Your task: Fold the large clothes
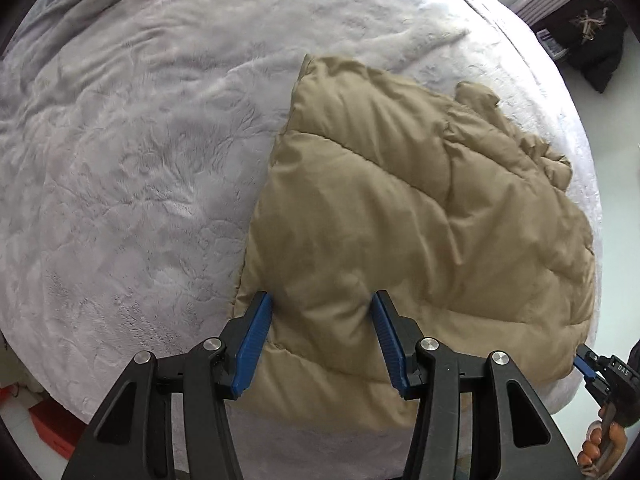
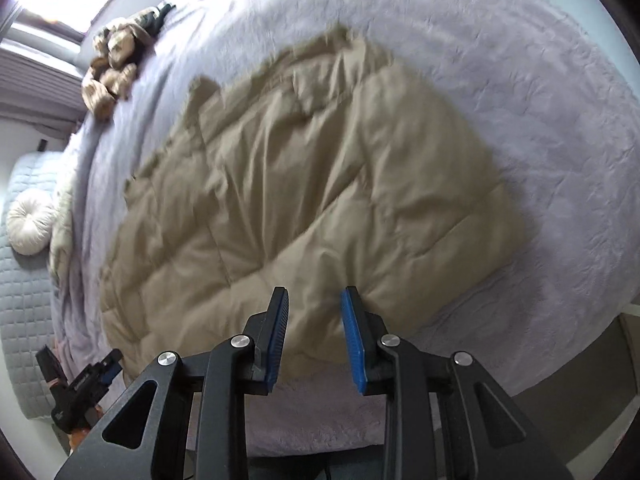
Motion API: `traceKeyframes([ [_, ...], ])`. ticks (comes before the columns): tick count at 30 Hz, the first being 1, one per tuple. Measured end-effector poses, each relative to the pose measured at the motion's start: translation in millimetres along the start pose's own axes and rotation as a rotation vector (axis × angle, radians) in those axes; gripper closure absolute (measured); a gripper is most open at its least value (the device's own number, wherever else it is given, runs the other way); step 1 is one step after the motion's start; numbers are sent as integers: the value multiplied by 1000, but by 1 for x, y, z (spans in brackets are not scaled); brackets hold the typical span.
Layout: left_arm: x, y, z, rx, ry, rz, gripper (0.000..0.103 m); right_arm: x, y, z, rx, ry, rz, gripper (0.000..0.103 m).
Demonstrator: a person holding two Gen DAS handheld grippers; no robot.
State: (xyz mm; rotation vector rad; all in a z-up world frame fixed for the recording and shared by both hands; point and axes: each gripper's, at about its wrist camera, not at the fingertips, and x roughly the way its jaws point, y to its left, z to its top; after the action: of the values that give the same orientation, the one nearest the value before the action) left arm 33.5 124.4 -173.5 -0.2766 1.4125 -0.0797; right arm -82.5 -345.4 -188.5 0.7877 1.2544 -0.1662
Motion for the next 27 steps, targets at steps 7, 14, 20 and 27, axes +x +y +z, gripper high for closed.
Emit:
traceKeyframes([
  [7, -17, -7, 8, 99, -28, 1, 43, 3, -1, -1, 32, 0, -34, 72],
  [14, -27, -15, 12, 147, -54, -13, 22, -6, 26, 0, 20, -36, -43, 72],
  [20, -28, -12, 12, 137, -88, 3, 0, -14, 37, 1, 3, -57, -35, 65],
  [27, -30, -7, 20, 139, -84, -2, 0, -17, 53, -5, -30, -60, -26, 36],
])
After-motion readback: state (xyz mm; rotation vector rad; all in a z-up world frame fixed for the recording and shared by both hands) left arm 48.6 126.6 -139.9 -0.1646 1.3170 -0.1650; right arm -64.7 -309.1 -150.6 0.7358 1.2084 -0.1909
